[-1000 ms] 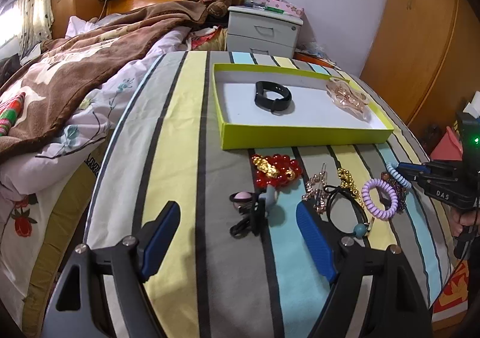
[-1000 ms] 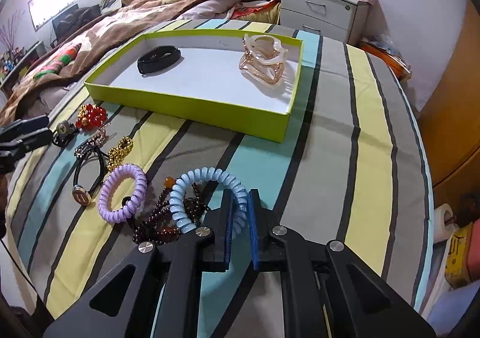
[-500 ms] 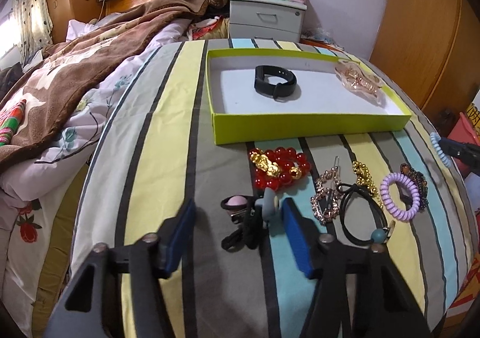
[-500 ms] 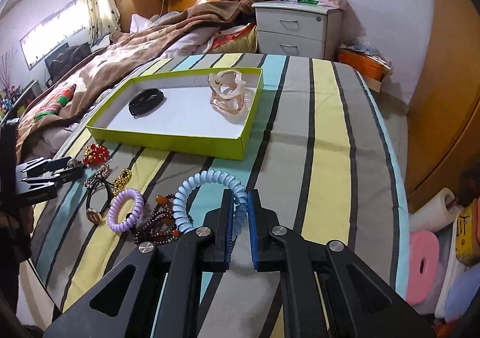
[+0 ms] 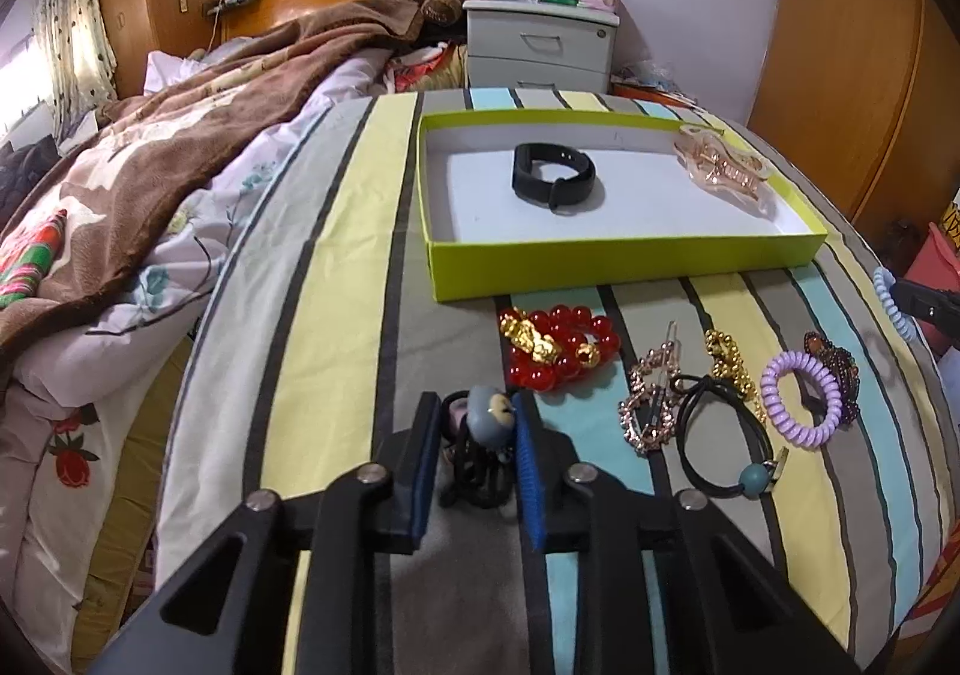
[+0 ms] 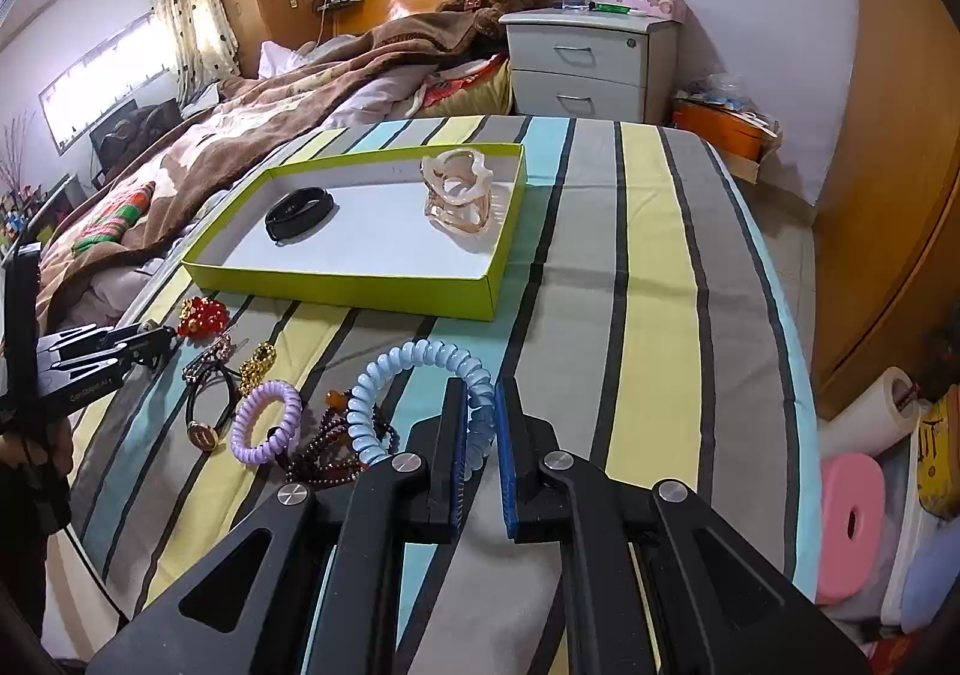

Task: Organize jewelry
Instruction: 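Close the right tool on the light-blue coil tie while the left grasps the black bead clip, then carry the bead clip in the left tool and coil tie in the right tool into the box, then open the left tool to drop the bead clip while the right tool releases the coil tie, then move both open tools back over the remaining jewelry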

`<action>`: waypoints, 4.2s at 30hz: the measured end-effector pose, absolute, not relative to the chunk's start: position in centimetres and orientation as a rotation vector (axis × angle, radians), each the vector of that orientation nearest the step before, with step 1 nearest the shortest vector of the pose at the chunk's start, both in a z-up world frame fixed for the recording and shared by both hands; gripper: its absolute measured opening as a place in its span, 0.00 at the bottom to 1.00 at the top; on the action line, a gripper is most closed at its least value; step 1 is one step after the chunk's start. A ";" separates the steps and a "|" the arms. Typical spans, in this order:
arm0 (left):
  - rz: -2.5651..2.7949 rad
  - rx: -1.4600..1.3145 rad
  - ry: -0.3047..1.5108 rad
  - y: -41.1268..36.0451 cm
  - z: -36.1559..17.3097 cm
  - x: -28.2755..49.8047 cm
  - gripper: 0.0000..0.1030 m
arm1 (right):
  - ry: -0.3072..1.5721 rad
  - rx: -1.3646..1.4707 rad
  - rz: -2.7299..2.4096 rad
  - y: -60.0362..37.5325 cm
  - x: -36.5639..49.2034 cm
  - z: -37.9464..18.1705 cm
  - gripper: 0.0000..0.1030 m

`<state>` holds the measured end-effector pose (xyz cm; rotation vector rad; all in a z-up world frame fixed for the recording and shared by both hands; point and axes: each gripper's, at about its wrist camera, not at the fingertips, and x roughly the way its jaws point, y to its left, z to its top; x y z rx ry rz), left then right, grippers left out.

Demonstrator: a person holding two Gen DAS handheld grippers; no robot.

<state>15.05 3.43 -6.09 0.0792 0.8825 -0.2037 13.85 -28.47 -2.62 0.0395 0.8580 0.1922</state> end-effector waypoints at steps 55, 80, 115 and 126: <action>-0.244 0.130 0.890 -0.3 -4.5 30.0 0.22 | 0.929 -0.170 0.172 -16.8 32.3 -3.7 0.09; -0.238 0.110 0.924 -0.4 -5.7 30.8 0.38 | 0.952 -0.245 0.178 -15.7 33.7 -5.7 0.10; -0.337 0.022 0.824 3.8 -1.5 19.9 0.67 | 0.884 -0.035 0.259 -22.7 21.2 -1.7 0.25; -0.324 -0.014 0.815 5.7 -2.6 16.2 0.71 | 0.977 0.042 0.300 -24.1 16.1 -5.4 0.49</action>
